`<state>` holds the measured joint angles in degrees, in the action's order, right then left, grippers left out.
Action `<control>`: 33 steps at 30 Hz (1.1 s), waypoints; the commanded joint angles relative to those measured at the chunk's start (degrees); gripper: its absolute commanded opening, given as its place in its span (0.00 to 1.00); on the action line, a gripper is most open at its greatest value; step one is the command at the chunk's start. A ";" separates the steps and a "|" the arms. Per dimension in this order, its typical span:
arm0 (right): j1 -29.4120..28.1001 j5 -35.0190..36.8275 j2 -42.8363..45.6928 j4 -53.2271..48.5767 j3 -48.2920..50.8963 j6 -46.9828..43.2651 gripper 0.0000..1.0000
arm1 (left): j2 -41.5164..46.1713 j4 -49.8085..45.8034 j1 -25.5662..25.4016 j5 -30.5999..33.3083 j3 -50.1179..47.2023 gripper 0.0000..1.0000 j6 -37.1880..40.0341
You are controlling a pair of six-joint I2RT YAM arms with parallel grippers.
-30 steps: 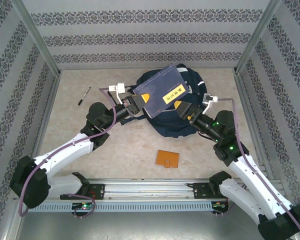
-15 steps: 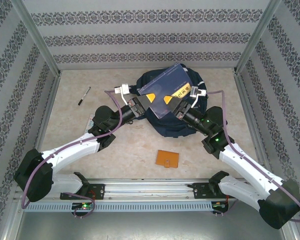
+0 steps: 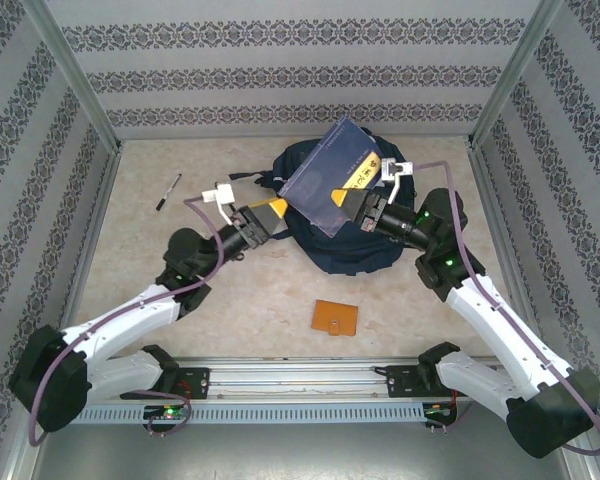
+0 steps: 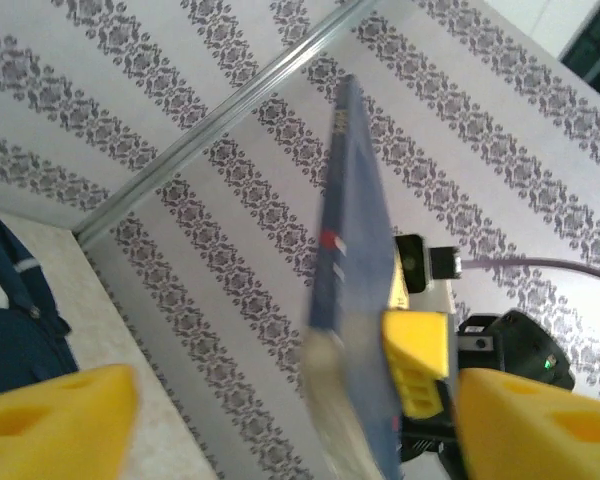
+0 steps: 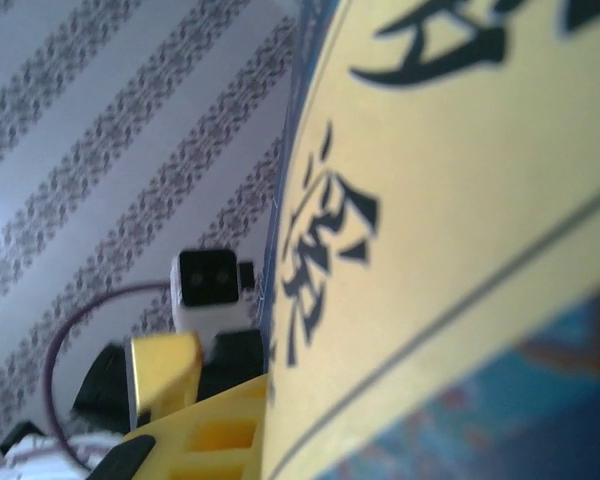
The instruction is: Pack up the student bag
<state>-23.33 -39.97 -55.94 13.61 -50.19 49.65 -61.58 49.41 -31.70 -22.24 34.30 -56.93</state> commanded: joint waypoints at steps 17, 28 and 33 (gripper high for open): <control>-4.67 -20.15 -6.86 -32.94 -18.37 -35.96 0.00 | 3.61 -46.67 4.41 -41.82 17.96 0.91 21.56; -4.22 -21.40 -6.00 -32.36 -17.88 -35.80 0.37 | 5.51 -37.29 3.75 -41.49 16.18 0.00 22.49; 0.43 -20.00 0.82 -16.51 -11.56 -20.80 0.67 | 9.00 -18.77 3.80 -41.10 11.55 0.00 18.03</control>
<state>-24.03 -59.88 -59.68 -14.70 -64.58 20.27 -54.26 14.57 -27.70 -62.59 46.59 -36.51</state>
